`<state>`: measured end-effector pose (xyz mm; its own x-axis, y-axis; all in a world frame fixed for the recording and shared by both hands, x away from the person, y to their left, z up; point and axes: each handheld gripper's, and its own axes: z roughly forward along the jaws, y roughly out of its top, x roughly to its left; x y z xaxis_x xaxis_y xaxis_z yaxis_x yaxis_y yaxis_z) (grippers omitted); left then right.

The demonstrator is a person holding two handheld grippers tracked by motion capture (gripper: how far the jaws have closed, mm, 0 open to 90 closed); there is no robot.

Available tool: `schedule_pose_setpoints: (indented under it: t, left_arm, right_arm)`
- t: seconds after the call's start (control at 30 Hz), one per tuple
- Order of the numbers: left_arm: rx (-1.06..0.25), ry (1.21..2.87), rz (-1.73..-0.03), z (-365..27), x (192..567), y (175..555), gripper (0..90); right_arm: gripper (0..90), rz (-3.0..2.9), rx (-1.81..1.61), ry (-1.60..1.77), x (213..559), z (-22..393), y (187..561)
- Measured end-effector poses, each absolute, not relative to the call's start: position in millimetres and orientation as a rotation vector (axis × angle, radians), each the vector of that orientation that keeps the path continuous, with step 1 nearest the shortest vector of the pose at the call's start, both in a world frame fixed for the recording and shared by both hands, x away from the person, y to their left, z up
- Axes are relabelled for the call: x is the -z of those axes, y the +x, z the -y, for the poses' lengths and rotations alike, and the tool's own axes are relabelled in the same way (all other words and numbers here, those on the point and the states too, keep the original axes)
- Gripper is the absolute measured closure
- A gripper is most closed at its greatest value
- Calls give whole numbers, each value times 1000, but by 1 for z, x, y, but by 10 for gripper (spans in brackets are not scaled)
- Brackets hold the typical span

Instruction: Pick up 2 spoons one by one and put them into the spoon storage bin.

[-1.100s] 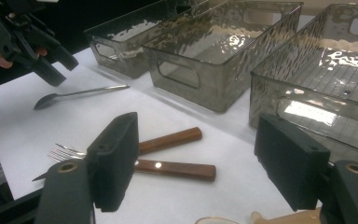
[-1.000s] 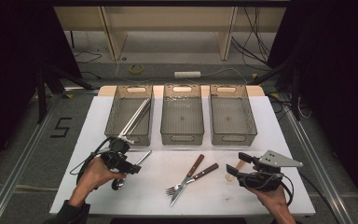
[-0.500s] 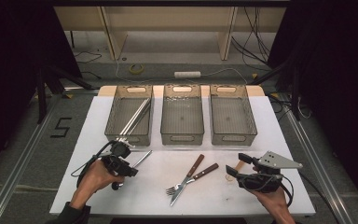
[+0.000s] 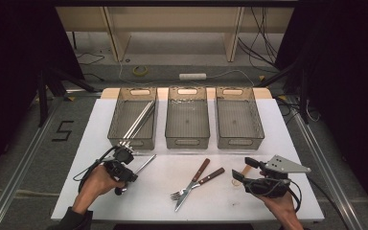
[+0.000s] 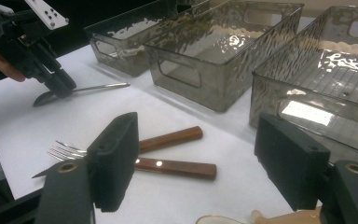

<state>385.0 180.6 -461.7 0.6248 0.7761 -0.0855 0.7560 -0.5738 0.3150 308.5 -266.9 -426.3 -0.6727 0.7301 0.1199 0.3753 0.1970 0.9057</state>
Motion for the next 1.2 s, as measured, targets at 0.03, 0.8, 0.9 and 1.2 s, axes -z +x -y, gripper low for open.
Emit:
schedule_pose_setpoints:
  t: [0.03,0.8,0.9,1.2]
  left_arm:
    - [-84,2544,-1232,-181,462,385,686]
    - [-110,2566,-1163,-179,456,380,859]
    - [-114,2559,-1143,-178,450,379,860]
    - [-119,2527,-1102,-171,434,374,862]
  right_arm:
    - [315,-2141,-1468,1040,426,267,309]
    - [316,-2140,-1466,1040,426,267,308]
    - [316,-2144,-1463,1040,426,266,308]
    - [316,-2150,-1450,1042,428,265,309]
